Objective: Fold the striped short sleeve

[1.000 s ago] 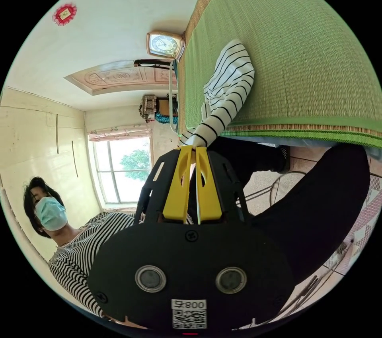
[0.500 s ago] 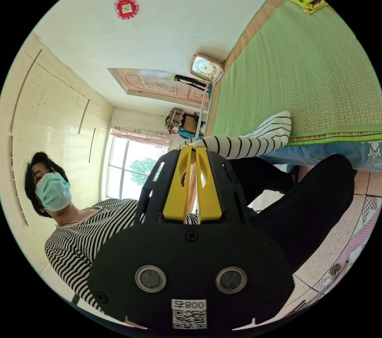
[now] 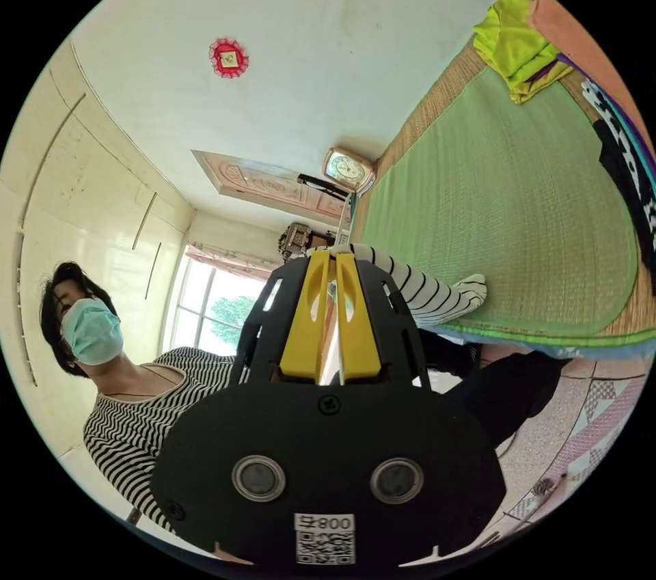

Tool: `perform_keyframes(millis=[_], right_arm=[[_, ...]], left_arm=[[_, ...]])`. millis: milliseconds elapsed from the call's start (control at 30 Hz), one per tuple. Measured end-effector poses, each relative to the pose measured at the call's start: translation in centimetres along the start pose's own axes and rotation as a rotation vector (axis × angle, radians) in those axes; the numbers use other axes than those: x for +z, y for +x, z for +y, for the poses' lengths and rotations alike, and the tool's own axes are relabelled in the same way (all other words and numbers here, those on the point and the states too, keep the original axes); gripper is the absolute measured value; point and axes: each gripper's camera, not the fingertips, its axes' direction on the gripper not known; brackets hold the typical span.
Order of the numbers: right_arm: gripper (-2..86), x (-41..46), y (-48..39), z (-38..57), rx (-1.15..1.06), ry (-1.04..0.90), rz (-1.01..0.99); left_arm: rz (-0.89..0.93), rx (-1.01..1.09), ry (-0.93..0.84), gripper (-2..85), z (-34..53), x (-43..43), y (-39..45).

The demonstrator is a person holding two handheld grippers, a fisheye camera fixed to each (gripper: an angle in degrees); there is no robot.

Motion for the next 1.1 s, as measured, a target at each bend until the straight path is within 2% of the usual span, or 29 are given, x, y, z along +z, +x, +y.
perform_keyframes(millis=[200,333,433,600,700,767,833,900,1100], right_arm=[[1.0,-0.9,-3.9,-18.2,-0.084,0.044,0.092],[1.1,-3.1,-10.3,-31.9,-0.213,0.124,0.146],[1.2,-4.7,-14.8,-38.7,-0.302,0.162,0.204],[1.3,-5.5,-13.6,-43.7,-0.279,0.132,0.446],[1.3,-5.3,-6.3,-44.6,-0.119,0.09,0.579],[1.3,-4.9,-0.8,-44.5,0.013,0.046,0.646],[1.2,-3.5,5.7,-44.0,0.19,-0.051,0.763],[1.3,-1.9,8.5,-43.6,0.263,-0.135,0.819],[1.1,1.9,6.6,-44.3,0.218,-0.204,0.9]], left_arm=[[-0.015,0.094,-0.006,3.0,-14.8,8.5,-0.1],[-0.02,0.249,0.01,3.0,-25.3,15.3,2.4],[-0.018,0.375,0.023,3.1,-30.7,20.0,3.9],[-0.051,0.42,-0.023,3.1,-35.2,28.5,0.0],[-0.093,0.315,-0.094,3.1,-35.8,34.4,-6.9],[-0.209,0.195,-0.189,3.1,-35.2,39.2,-13.4],[-0.278,0.107,-0.278,3.1,-34.4,42.2,-17.8],[-0.273,0.063,-0.314,3.1,-33.5,44.0,-20.4],[-0.302,0.139,-0.362,3.2,-32.3,47.0,-22.1]])
